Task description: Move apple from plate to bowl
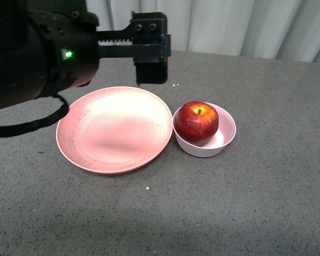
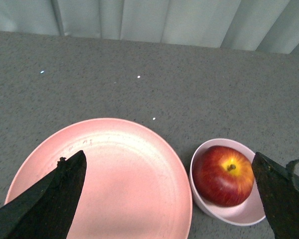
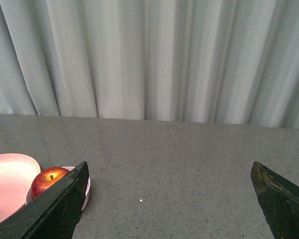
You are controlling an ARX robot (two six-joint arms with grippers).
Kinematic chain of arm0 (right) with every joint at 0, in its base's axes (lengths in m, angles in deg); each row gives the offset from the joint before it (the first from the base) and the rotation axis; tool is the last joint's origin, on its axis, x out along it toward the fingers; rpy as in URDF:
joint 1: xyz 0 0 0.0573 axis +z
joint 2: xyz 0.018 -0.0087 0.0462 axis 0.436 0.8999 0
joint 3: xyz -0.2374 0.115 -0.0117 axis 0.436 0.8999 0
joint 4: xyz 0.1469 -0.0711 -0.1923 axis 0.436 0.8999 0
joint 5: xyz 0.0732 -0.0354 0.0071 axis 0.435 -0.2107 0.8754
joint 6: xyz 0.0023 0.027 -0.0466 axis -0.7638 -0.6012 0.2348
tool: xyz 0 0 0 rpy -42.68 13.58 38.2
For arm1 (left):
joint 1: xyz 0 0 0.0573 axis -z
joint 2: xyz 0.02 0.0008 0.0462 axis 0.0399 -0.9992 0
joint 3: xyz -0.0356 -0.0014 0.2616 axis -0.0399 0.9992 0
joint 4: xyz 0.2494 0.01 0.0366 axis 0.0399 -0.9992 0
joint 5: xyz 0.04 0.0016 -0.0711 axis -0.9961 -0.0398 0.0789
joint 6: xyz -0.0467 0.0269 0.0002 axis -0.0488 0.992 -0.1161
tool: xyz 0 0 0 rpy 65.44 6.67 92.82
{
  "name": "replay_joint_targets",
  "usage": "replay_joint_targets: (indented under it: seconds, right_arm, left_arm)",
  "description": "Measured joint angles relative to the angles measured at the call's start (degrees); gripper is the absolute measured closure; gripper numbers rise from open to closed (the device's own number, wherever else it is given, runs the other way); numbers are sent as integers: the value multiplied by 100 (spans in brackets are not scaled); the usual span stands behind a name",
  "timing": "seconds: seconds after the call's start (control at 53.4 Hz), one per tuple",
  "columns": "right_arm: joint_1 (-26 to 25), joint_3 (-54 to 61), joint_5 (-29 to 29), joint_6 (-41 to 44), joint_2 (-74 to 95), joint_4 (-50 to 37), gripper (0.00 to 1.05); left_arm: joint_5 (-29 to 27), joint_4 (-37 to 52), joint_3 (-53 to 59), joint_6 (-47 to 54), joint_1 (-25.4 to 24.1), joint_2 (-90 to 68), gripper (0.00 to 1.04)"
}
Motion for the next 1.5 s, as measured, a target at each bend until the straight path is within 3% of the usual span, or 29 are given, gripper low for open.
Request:
replay_joint_targets:
  seconds: [0.094, 0.168, 0.225, 0.262, 0.374, 0.43, 0.561, 1.067, 1.123, 1.198, 1.497]
  right_arm:
    - [0, 0, 0, 0, 0, 0, 9]
    - [0, 0, 0, 0, 0, 0, 9]
    - [0, 0, -11, 0, 2, 0, 9]
    - [0, 0, -9, 0, 2, 2, 9]
    - [0, 0, 4, 0, 0, 2, 9]
    - [0, 0, 4, 0, 0, 2, 9]
    - [0, 0, 0, 0, 0, 2, 9]
    - [0, 0, 0, 0, 0, 2, 9]
    - [0, 0, 0, 0, 0, 2, 9]
    - [0, 0, 2, 0, 0, 2, 9]
    - [0, 0, 2, 0, 0, 2, 9]
  left_arm:
    - [-247, 0, 490, 101, -103, 299, 7]
    - [-1093, 1906, 1222, 636, -214, 79, 22]
    - [-1032, 3123, 1823, 901, -496, 234, 36]
    - [-977, 3292, 1965, 955, -610, 411, 41]
    - [-544, 3209, 2555, 1069, -1027, 1285, 67]
    - [-433, 3112, 2699, 1084, -1130, 1491, 74]
    - [-39, 2107, 3014, 1110, -1543, 2785, 101]
    - [713, 345, 3622, 1150, -2297, 5184, 101]
    - [1106, 87, 3626, 1154, -2597, 5473, 101]
    - [1147, -286, 3628, 1152, -2804, 5917, 101]
    - [1189, -1268, 3630, 1154, -2817, 6981, 101]
